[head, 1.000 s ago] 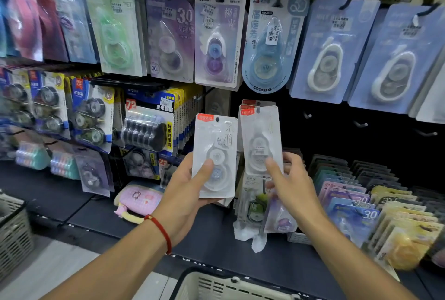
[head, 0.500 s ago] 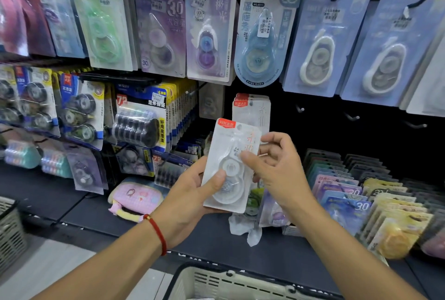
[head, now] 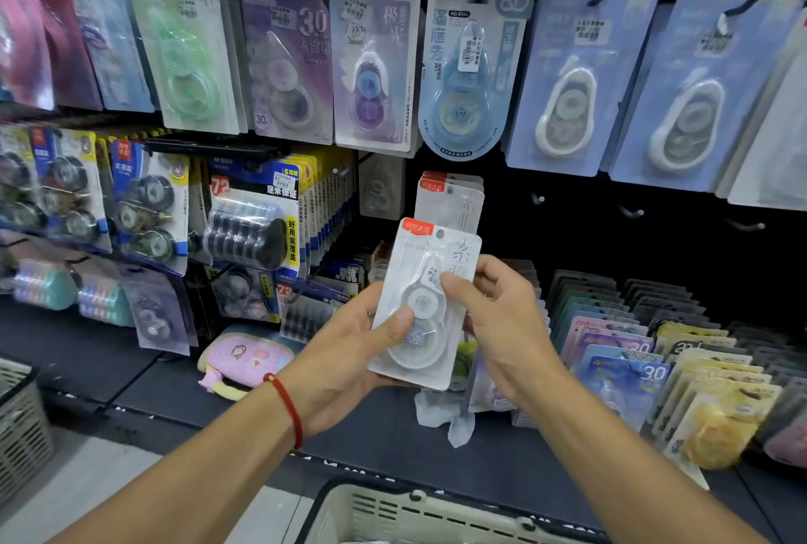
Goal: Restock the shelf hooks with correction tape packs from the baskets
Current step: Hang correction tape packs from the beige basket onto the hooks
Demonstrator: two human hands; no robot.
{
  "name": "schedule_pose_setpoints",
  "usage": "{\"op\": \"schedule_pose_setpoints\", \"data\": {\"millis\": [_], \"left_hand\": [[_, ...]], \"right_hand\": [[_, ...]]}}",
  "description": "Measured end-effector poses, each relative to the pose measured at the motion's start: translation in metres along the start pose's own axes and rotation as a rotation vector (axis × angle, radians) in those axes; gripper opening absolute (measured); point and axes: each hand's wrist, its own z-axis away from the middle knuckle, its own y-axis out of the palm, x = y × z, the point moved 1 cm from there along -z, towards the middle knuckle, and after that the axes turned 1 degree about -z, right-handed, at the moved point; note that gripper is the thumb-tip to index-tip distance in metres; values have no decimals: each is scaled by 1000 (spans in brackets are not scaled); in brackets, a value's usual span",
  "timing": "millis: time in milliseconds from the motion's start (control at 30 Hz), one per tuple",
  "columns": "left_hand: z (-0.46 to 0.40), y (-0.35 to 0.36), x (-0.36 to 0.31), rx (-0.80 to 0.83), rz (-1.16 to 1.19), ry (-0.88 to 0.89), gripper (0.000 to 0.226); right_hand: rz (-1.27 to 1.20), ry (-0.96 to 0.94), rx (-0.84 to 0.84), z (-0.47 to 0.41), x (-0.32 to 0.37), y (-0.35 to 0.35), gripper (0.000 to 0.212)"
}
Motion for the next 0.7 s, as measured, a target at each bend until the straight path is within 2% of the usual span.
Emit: {"op": "schedule_pose_setpoints", "data": {"millis": [67,133,233,300,467,700], "left_hand": [[-4,7,2,-84,3,17,37],[-10,13,1,-188,-5,52,35],[-21,17,-7,-333,17,106,34],[-29,22,-14,-388,-21,142,33],[-40,28,-13,-438,-198,176,39],[-37,23,-11,-439,-227,175,46]], "right_hand": [[79,-48,-64,-1,-2,1,13],[74,-20,-88,-2,-2,1,15],[154,15,-29,-1,-1,-3,35],[203,-21,4,-1,1,-4,38],[186,-124,-91,-11,8,-13,24],[197,-157,-135,-10,2,-14,22]]}}
